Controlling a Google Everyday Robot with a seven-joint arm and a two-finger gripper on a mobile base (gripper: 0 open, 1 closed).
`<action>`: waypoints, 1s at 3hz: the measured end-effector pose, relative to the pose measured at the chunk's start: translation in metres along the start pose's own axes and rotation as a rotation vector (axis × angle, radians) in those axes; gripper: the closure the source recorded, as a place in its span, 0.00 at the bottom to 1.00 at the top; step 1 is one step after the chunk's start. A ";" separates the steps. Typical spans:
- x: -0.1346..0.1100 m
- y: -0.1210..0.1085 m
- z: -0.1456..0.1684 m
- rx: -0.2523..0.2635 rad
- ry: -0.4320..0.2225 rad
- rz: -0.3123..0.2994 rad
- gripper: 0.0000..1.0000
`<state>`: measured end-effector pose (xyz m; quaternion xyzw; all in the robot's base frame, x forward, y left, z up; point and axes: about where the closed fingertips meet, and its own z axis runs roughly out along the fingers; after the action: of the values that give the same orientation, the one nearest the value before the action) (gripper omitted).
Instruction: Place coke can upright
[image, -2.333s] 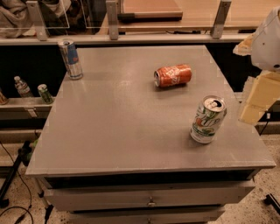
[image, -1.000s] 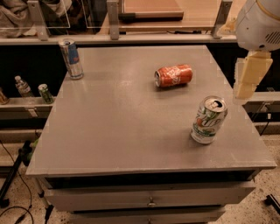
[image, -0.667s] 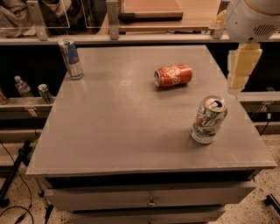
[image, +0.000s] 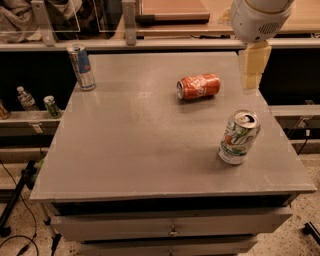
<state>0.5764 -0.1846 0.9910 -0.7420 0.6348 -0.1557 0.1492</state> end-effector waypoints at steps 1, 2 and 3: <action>-0.014 -0.010 0.030 -0.025 0.026 -0.051 0.00; -0.020 -0.017 0.062 -0.057 0.070 -0.062 0.00; -0.024 -0.027 0.094 -0.098 0.114 -0.018 0.00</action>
Offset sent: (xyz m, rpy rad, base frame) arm 0.0624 0.0325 -0.0836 -0.1683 0.0812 -0.0059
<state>0.6370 -0.1541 0.9159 -0.7440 0.6425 -0.1676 0.0750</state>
